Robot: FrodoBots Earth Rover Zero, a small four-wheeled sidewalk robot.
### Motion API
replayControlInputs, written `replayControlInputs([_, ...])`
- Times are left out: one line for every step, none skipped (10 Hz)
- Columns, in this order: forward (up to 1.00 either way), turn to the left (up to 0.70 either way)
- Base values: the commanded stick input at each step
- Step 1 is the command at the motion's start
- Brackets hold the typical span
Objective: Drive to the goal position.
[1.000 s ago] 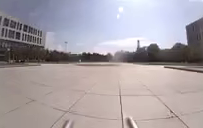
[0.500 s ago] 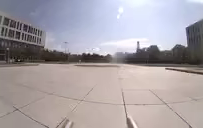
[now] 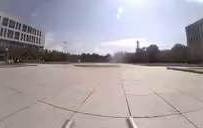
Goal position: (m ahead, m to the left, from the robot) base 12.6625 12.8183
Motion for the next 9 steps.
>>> replayControlInputs([0.7,0.0])
replayControlInputs([0.7,0.0])
replayControlInputs([0.7,0.0])
replayControlInputs([0.7,0.0])
replayControlInputs([0.7,0.0])
replayControlInputs([0.7,0.0])
replayControlInputs([0.7,0.0])
replayControlInputs([0.7,0.0])
replayControlInputs([0.7,0.0])
